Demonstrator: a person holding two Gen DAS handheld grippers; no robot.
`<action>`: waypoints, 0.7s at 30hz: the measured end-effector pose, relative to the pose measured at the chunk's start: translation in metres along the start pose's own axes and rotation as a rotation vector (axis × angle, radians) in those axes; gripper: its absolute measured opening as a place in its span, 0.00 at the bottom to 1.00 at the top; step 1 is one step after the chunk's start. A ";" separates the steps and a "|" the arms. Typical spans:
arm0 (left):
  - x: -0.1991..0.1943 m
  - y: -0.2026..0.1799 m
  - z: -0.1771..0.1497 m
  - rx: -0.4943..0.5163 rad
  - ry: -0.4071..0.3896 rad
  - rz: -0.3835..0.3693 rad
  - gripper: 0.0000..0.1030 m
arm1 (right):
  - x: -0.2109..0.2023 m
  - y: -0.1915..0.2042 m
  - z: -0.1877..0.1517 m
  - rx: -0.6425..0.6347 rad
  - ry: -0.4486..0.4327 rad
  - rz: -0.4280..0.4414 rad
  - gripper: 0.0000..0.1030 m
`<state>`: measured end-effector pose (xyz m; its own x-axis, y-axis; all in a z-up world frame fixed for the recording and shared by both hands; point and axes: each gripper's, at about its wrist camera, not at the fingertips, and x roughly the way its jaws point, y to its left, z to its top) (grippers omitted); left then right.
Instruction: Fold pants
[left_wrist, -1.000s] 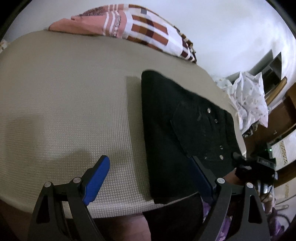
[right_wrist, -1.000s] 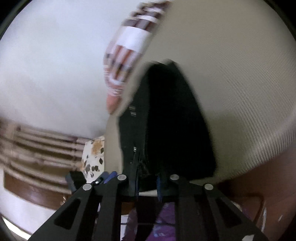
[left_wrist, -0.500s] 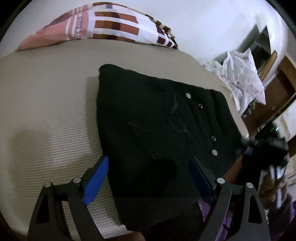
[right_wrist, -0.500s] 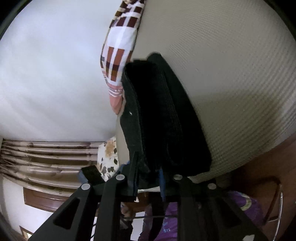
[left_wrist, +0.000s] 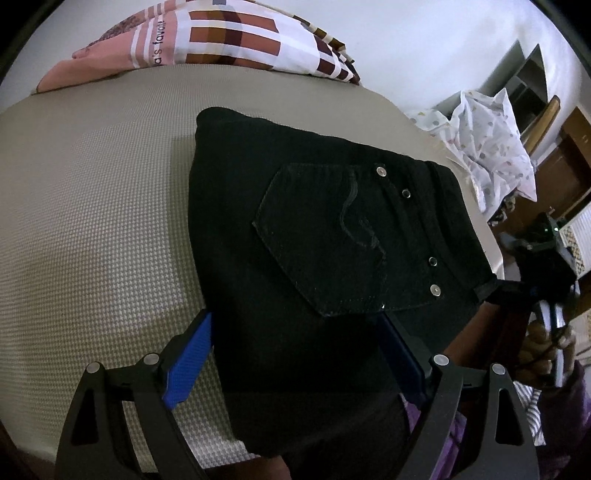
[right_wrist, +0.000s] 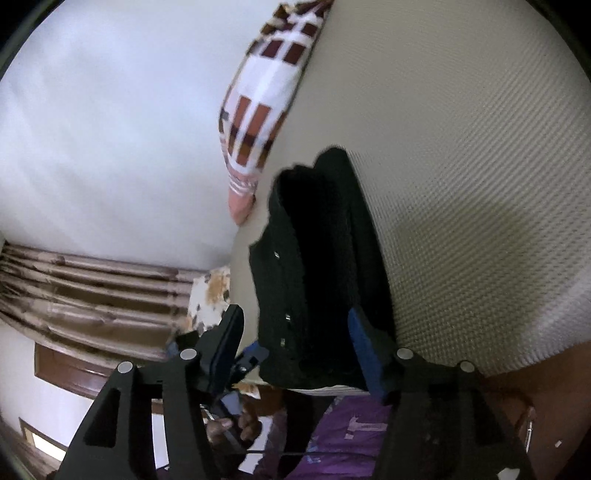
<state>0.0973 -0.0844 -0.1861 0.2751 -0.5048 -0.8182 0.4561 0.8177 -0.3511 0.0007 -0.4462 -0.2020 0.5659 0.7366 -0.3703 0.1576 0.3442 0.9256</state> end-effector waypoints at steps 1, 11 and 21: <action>0.000 0.000 0.000 -0.001 0.001 0.001 0.84 | 0.005 -0.002 0.000 0.000 0.010 -0.018 0.58; 0.000 0.002 -0.001 -0.017 0.012 0.007 0.84 | 0.026 0.026 0.002 -0.168 0.080 -0.149 0.72; -0.001 0.005 -0.004 -0.037 0.019 0.002 0.84 | 0.038 0.024 0.019 -0.213 0.086 -0.210 0.73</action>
<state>0.0961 -0.0786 -0.1889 0.2600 -0.4979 -0.8273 0.4237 0.8288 -0.3656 0.0414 -0.4213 -0.1920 0.4667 0.6803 -0.5651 0.0856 0.6012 0.7945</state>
